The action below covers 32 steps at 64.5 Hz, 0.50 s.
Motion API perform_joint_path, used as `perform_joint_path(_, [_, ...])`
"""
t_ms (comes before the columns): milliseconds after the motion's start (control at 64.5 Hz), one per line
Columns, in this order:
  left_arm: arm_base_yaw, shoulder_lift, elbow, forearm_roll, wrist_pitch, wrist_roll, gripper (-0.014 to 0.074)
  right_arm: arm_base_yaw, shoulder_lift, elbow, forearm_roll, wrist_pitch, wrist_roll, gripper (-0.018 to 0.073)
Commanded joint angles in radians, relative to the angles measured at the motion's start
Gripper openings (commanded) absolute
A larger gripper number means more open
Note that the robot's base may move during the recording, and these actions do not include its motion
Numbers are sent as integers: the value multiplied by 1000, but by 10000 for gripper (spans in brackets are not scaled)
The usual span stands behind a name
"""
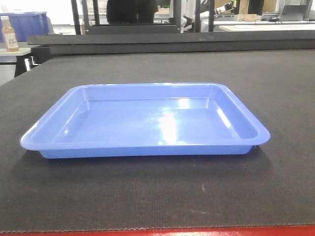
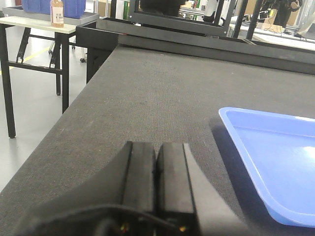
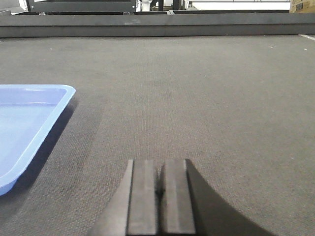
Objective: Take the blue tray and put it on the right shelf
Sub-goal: 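Lower both open grippers toward the opposite side rims of the blue tray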
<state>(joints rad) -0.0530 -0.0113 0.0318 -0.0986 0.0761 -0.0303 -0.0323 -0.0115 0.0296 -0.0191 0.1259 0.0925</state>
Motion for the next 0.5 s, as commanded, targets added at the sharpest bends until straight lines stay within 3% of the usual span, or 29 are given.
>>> perform_joint_path(0, [3,-14,26,-5,-86,-2,-48,0,-20,-23,0,-88,-9,55])
perform_joint_path(341, [3,-14,26,-5,-112,-2,-48,0,-20,-23,0,-120,-9,55])
perform_joint_path(481, [3,-12,5,-5,-219,-2,-48,0,-20,-51,0,-233,-9,56])
